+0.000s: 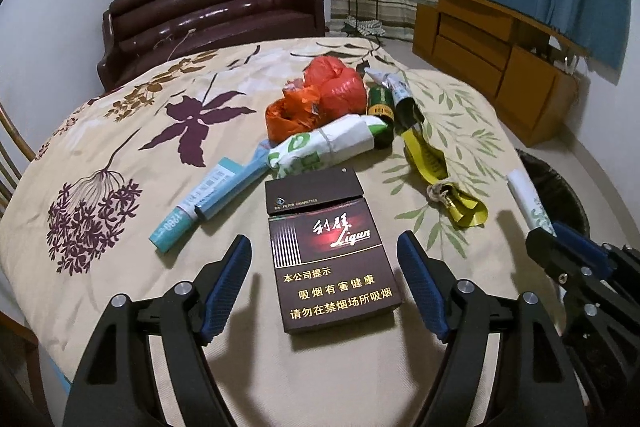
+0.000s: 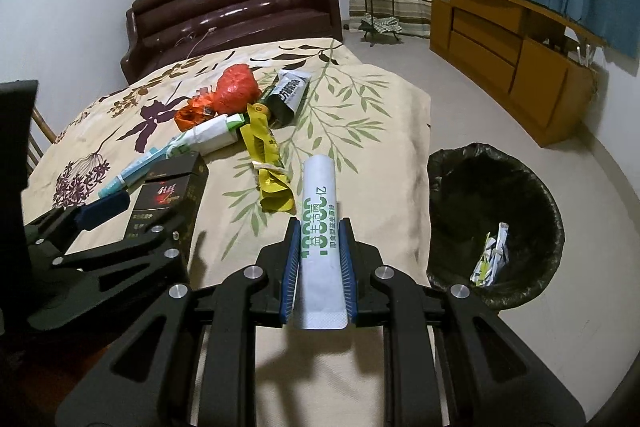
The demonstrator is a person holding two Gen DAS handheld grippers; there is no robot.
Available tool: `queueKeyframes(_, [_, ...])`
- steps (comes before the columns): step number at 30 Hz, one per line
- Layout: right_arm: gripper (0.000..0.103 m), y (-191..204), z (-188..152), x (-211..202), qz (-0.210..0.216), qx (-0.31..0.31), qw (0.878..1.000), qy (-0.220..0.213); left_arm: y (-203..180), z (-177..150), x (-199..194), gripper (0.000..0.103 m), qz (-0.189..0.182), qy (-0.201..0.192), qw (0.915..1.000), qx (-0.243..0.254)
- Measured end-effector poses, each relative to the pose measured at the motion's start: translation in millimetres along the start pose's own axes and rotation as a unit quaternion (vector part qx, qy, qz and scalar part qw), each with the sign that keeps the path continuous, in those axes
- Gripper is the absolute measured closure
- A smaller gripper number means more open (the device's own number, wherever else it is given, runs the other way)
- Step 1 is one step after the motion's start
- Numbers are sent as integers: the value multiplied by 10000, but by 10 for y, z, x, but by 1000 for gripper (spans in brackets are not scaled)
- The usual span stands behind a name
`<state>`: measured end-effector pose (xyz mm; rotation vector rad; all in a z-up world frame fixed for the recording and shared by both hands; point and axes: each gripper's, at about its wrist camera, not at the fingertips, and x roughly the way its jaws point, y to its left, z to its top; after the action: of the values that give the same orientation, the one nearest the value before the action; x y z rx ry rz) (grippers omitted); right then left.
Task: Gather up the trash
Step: 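Grasp the dark cigarette box with the left tool while the right tool holds the tube, then carry the tube and cigarette box over the bin and release both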
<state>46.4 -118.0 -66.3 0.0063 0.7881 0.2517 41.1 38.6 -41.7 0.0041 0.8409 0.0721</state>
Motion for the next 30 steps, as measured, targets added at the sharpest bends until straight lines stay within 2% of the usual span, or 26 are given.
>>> queueKeyframes(3, [84, -4, -3, -1, -3, 3, 10000, 0, 6, -2, 3, 31, -44, -4, 10000, -11])
queueKeyframes(6, [84, -14, -12, 25, -7, 13, 10000, 24, -16, -11, 23, 42, -71, 34, 9999, 95])
queueKeyframes(9, [84, -15, -22, 41, -14, 10, 10000, 41, -35, -27, 6, 46, -124, -13, 9998, 165])
queueKeyframes(20, [84, -77, -5, 24, -159, 24, 9999, -49, -86, -9, -242, 47, -296, -401, 9985, 240])
queueKeyframes(26, [84, -282, 42, -19, -428, 159, 9988, -150, -236, 83, -382, 46, -513, -684, 9958, 336])
queueKeyframes(30, [84, -543, 51, -38, -694, 322, 9969, -192, -433, 136, -362, 46, -705, -710, 9938, 489])
